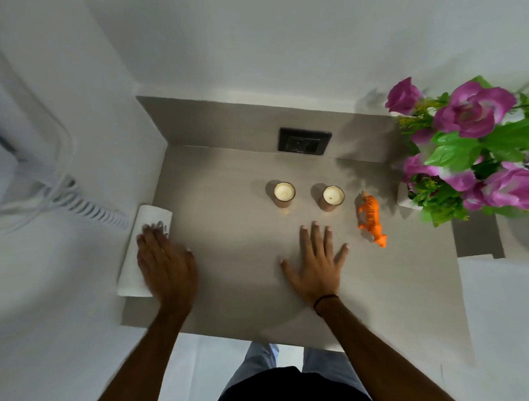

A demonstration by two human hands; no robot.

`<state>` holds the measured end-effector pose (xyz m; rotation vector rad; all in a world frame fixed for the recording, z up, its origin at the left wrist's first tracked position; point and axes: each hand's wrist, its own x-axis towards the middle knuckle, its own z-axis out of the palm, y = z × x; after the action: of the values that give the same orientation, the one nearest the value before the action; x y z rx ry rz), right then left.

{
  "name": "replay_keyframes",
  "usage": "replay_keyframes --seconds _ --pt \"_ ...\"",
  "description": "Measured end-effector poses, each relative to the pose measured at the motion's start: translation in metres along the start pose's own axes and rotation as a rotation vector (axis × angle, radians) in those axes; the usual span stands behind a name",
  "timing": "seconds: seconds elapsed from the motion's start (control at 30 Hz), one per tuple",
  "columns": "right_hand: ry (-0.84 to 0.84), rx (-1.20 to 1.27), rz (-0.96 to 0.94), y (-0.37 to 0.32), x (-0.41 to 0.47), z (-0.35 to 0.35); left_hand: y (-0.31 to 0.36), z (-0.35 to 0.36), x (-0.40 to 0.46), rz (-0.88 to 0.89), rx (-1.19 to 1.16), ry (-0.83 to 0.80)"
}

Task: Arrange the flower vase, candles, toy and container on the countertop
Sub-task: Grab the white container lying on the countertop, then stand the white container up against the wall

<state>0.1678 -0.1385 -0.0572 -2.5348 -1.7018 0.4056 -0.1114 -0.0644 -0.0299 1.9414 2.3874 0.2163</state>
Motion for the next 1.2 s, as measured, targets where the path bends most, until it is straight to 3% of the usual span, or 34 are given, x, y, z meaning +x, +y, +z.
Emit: replay_keyframes --seconds 0.23,0.4,0.47,0.63,0.97,1.1,1.2 --pt "0.021 -0.042 0.007 0.003 -0.001 0.017 -0.014 -0.041 0.017 -0.283 0.18 -0.268" --pt "0.034 -0.053 0.0 0.004 -0.002 0.016 -0.018 -0.048 0.046 -0.455 -0.23 -0.567" --pt "0.032 -0.046 -0.005 0.003 -0.003 0.015 -0.01 -0.049 0.042 -0.371 -0.382 -0.521" --pt "0.036 -0.048 -0.014 0.003 -0.004 0.014 0.021 -0.046 0.031 -0.148 -0.688 -0.152" --pt "0.03 -0.074 0.003 -0.006 -0.003 0.008 0.02 -0.02 0.019 -0.167 -0.846 -0.081" --pt "0.096 0.383 -0.161 -0.058 0.013 -0.012 0.009 -0.013 0.009 -0.226 -0.922 -0.068" --pt "-0.092 0.704 -0.319 -0.126 0.042 -0.026 0.011 -0.013 0.011 -0.261 -0.953 -0.074"
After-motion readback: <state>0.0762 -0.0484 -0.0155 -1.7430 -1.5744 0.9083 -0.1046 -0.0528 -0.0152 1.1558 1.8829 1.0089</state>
